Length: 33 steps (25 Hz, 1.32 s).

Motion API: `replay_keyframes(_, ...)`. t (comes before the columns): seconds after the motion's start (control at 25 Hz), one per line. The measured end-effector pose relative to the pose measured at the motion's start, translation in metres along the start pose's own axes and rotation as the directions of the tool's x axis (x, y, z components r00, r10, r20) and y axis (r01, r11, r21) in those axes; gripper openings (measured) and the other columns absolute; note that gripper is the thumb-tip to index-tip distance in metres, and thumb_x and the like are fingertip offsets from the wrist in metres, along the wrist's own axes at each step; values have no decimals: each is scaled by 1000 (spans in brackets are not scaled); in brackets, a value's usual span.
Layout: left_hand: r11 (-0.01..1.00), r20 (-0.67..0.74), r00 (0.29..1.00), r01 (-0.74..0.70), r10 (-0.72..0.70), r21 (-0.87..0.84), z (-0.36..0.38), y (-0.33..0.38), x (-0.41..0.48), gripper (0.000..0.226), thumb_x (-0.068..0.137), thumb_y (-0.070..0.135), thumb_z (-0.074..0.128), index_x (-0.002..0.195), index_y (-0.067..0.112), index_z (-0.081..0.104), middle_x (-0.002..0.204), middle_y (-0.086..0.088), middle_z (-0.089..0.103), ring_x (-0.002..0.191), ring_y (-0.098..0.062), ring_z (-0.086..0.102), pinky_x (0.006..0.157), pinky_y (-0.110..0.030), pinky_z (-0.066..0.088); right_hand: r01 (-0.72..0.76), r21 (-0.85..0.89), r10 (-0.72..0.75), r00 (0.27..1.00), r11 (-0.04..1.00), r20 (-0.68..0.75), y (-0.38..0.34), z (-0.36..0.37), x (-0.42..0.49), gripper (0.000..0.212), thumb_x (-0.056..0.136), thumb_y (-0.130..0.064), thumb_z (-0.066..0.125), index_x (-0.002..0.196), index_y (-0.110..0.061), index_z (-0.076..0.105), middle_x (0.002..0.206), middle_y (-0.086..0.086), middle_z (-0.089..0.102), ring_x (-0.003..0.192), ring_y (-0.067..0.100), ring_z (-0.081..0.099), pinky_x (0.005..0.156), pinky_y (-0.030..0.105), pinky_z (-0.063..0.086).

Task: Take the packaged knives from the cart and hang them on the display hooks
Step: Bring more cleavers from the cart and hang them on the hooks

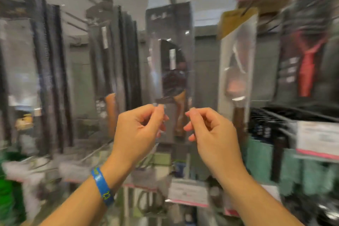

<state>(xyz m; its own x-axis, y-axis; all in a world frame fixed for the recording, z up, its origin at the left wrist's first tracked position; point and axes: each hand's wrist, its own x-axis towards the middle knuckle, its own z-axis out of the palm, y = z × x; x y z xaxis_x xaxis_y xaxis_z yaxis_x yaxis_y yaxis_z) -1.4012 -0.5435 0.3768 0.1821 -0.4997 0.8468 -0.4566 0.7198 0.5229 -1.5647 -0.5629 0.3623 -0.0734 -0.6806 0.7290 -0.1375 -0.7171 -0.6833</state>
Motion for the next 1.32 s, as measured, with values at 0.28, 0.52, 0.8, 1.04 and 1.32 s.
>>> replay_keyframes(0.28, 963, 203, 978, 105, -54, -248, 136, 38, 30, 34, 95, 24, 62, 129, 23, 60, 119, 11, 67, 107, 3, 63, 95, -17, 48, 2, -346, -17, 999, 938, -40, -10, -103, 13, 17, 96, -34, 67, 111, -28, 67, 101, -12, 70, 81, 3, 62, 80, 26, 51)
replay_keyframes(0.52, 933, 180, 952, 284, -247, -220, 183, 35, 81, 65, 93, 50, 58, 150, 28, 37, 149, 9, 46, 133, -5, 45, 109, -31, 35, -210, -125, 224, 968, 970, 115, -25, -103, -2, 29, 83, -57, 62, 109, -44, 62, 100, -19, 69, 84, 3, 68, 91, 35, 56)
replay_keyframes(0.8, 889, 266, 939, 304, -219, -342, 209, -8, 94, 76, 84, 69, 56, 149, 36, 35, 144, 11, 52, 131, -11, 50, 108, -38, 43, -275, -140, 281, 959, 951, 24, -31, -93, 14, 27, 83, -53, 63, 109, -51, 55, 98, -25, 67, 87, 1, 68, 94, 42, 55)
replay_keyframes(1.04, 644, 269, 923, 385, -276, -661, 219, -3, 117, 61, 94, 57, 45, 143, 21, 47, 142, -6, 55, 131, -25, 52, 113, -48, 38, -250, -291, 224, 967, 923, -121, -35, -73, 59, 36, 95, -32, 64, 120, -48, 44, 114, -23, 58, 90, -12, 61, 76, 6, 45)
replay_keyframes(1.32, 715, 346, 894, 437, -283, -546, 214, -3, 113, 37, 107, 39, 30, 136, 26, 50, 123, 14, 52, 115, -2, 45, 78, -6, 35, -225, -658, 43, 959, 718, -281, -40, -72, 136, 115, 80, -56, 78, 163, -21, 7, 165, 7, 28, 149, 31, 32, 119, 50, 34)
